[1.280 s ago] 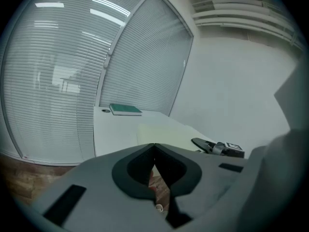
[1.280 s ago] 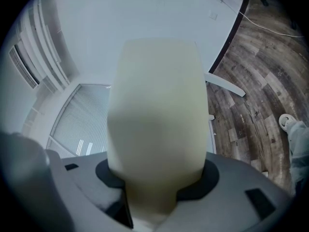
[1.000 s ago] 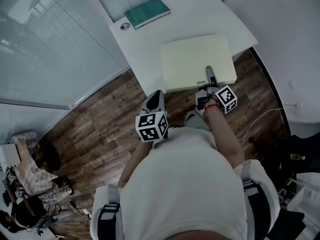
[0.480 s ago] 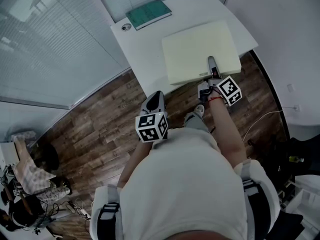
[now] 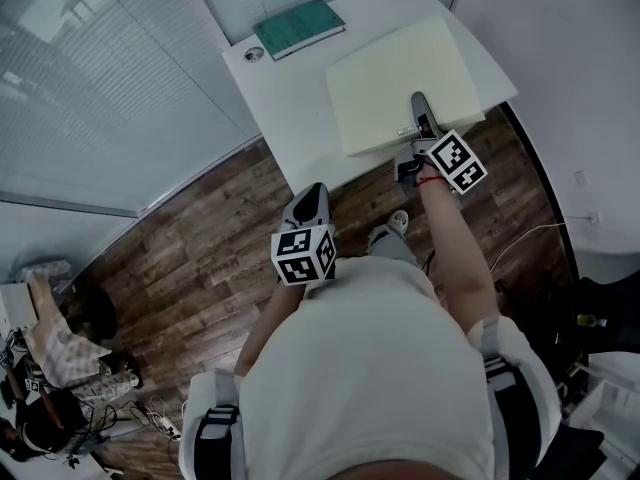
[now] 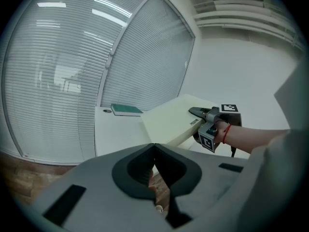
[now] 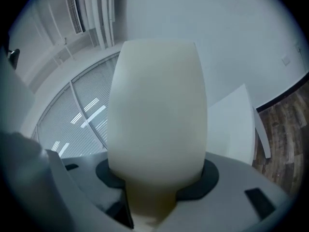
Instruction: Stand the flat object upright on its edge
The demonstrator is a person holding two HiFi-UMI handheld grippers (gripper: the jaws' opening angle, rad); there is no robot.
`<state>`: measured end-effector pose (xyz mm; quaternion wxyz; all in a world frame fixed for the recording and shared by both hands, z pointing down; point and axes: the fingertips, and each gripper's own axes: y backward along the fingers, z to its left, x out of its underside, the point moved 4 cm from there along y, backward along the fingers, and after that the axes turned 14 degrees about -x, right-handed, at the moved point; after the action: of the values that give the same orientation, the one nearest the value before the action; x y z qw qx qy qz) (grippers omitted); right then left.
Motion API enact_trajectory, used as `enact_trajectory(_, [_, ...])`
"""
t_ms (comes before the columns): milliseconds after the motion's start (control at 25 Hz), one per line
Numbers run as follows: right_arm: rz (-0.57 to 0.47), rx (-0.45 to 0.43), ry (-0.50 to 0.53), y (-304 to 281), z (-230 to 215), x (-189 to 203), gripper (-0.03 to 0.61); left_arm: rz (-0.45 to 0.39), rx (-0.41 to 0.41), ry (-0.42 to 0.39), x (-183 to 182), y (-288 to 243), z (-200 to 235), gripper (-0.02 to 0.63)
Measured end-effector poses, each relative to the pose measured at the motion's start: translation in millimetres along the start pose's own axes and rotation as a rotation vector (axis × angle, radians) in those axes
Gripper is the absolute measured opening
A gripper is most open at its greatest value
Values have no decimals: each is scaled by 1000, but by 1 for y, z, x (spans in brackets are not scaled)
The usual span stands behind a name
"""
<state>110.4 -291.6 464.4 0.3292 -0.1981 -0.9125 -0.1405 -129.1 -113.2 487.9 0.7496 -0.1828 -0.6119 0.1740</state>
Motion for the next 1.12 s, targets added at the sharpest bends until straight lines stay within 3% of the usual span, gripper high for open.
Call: enact_trajectory(1120, [248,65,629,-72,48,4,256,6,-23,12,1,-4,7,20])
